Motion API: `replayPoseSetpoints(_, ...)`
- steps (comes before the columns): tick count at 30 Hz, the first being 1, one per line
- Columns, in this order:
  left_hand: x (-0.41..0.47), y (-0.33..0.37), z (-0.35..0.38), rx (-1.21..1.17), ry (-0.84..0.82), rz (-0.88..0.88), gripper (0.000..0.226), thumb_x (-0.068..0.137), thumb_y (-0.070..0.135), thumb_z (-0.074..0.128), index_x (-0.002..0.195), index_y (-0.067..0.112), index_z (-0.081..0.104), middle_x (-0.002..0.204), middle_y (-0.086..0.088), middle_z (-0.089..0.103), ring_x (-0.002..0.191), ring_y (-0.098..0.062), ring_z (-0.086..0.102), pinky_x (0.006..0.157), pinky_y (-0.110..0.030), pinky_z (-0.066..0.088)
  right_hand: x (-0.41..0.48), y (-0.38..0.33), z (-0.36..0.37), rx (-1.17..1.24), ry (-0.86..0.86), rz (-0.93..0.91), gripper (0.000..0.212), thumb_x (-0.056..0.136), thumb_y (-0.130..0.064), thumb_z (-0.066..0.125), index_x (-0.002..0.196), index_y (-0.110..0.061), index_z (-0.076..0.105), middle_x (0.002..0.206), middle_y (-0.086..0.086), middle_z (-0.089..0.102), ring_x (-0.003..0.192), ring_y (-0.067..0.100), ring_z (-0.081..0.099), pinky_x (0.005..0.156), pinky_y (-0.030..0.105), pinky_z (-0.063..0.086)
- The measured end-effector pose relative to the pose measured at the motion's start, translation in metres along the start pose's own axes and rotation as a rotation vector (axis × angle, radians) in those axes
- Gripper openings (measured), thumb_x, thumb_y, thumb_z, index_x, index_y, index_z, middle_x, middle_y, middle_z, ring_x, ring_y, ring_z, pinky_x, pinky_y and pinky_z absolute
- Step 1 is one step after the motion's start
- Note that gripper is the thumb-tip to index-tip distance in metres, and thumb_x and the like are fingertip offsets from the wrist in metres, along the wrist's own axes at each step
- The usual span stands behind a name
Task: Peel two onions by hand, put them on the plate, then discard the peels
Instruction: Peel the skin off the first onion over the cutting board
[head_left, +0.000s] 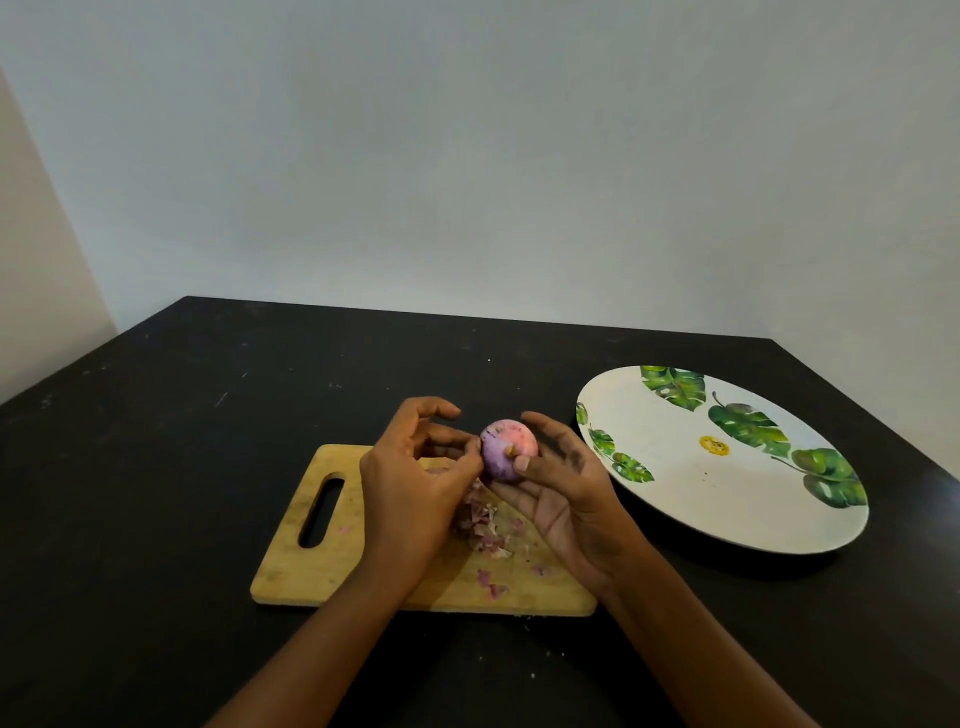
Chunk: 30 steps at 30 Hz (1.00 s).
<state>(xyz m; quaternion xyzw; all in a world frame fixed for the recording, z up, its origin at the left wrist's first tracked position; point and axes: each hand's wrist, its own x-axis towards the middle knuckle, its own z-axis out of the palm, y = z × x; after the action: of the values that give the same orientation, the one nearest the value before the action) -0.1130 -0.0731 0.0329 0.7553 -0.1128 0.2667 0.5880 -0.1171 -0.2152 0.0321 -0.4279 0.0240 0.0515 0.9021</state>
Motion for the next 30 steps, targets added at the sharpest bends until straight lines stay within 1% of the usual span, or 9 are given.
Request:
replayPoseSetpoints(4, 0.003, 0.001, 0.000, -0.017, 0.066, -0.053, 0.064, 0.076, 0.002, 0.068, 0.126, 0.027, 0.036, 0.099, 0.012, 0.061, 0.081, 0.001, 0.061, 0.069, -0.008, 0.048, 0.002, 0.000, -0.001, 0.105, -0.057, 0.068, 0.054, 0.069, -0.001, 0.058, 0.122, 0.001, 0.054, 0.123, 0.029, 0.058, 0.097, 0.038, 0.069, 0.071, 0.039, 0.060)
replayPoseSetpoints(7, 0.007, -0.003, -0.007, 0.090, 0.120, 0.044, 0.021, 0.086, 0.027, 0.061, 0.106, 0.025, 0.056, 0.095, 0.014, 0.061, 0.088, 0.001, 0.058, 0.078, -0.019, 0.050, 0.004, 0.001, -0.006, 0.093, -0.066, 0.057, 0.053, 0.069, -0.002, 0.058, 0.122, 0.002, 0.057, 0.125, 0.028, 0.059, 0.107, 0.040, 0.065, 0.078, 0.040, 0.059)
replayPoseSetpoints(9, 0.008, -0.002, -0.010, 0.139, 0.149, 0.090, 0.008, 0.090, 0.032, 0.057, 0.091, 0.025, 0.061, 0.077, 0.011, 0.063, 0.072, -0.004, 0.061, 0.068, -0.028, 0.053, 0.004, 0.000, -0.007, 0.067, -0.067, 0.042, 0.046, 0.068, -0.002, 0.060, 0.114, -0.003, 0.065, 0.122, 0.025, 0.061, 0.105, 0.038, 0.066, 0.079, 0.038, 0.059)
replayPoseSetpoints(10, 0.008, 0.000, -0.009, 0.112, 0.135, 0.073, 0.012, 0.090, 0.024, 0.059, 0.102, 0.026, 0.057, 0.078, 0.011, 0.064, 0.067, -0.005, 0.062, 0.064, -0.026, 0.054, 0.003, -0.001, -0.006, 0.042, -0.068, 0.037, 0.044, 0.068, -0.002, 0.061, 0.110, -0.006, 0.068, 0.122, 0.024, 0.061, 0.104, 0.037, 0.066, 0.077, 0.037, 0.059)
replayPoseSetpoints(12, 0.008, 0.003, -0.007, 0.052, 0.066, 0.012, 0.062, 0.083, 0.011, 0.067, 0.130, 0.034, 0.034, 0.103, 0.015, 0.060, 0.068, -0.004, 0.064, 0.064, -0.020, 0.054, 0.002, -0.002, -0.004, -0.017, -0.063, 0.029, 0.042, 0.067, -0.004, 0.062, 0.108, -0.010, 0.070, 0.124, 0.021, 0.059, 0.103, 0.033, 0.066, 0.072, 0.033, 0.058)
replayPoseSetpoints(14, 0.007, 0.004, -0.005, 0.033, -0.036, 0.014, 0.083, 0.076, 0.012, 0.074, 0.132, 0.045, 0.022, 0.115, 0.023, 0.051, 0.085, 0.003, 0.062, 0.074, -0.012, 0.050, 0.002, -0.002, -0.003, -0.048, -0.047, 0.017, 0.043, 0.067, -0.006, 0.064, 0.109, -0.013, 0.070, 0.125, 0.021, 0.058, 0.103, 0.031, 0.065, 0.072, 0.033, 0.058)
replayPoseSetpoints(17, 0.003, 0.002, -0.003, 0.069, -0.101, 0.103, 0.070, 0.073, 0.020, 0.077, 0.124, 0.041, 0.033, 0.104, 0.026, 0.058, 0.099, 0.010, 0.057, 0.077, -0.001, 0.042, 0.001, -0.002, -0.003, -0.041, -0.039, 0.006, 0.046, 0.067, -0.005, 0.065, 0.113, -0.012, 0.067, 0.123, 0.020, 0.061, 0.101, 0.031, 0.066, 0.074, 0.034, 0.058)
replayPoseSetpoints(22, 0.002, -0.001, -0.005, 0.197, -0.069, 0.240, 0.054, 0.072, 0.034, 0.071, 0.118, 0.041, 0.044, 0.091, 0.024, 0.062, 0.085, 0.014, 0.060, 0.066, -0.005, 0.049, 0.001, -0.002, -0.002, -0.058, -0.007, -0.013, 0.052, 0.072, -0.006, 0.076, 0.121, -0.002, 0.060, 0.120, 0.023, 0.064, 0.098, 0.029, 0.069, 0.072, 0.032, 0.058)
replayPoseSetpoints(30, -0.006, -0.007, 0.002, 0.252, -0.028, 0.258, 0.052, 0.071, 0.021, 0.078, 0.114, 0.032, 0.050, 0.084, 0.003, 0.073, 0.078, 0.008, 0.062, 0.061, -0.001, 0.047, -0.001, -0.001, -0.003, -0.085, -0.007, -0.045, 0.045, 0.069, -0.004, 0.070, 0.114, -0.004, 0.064, 0.109, 0.015, 0.071, 0.099, 0.030, 0.070, 0.074, 0.035, 0.060)
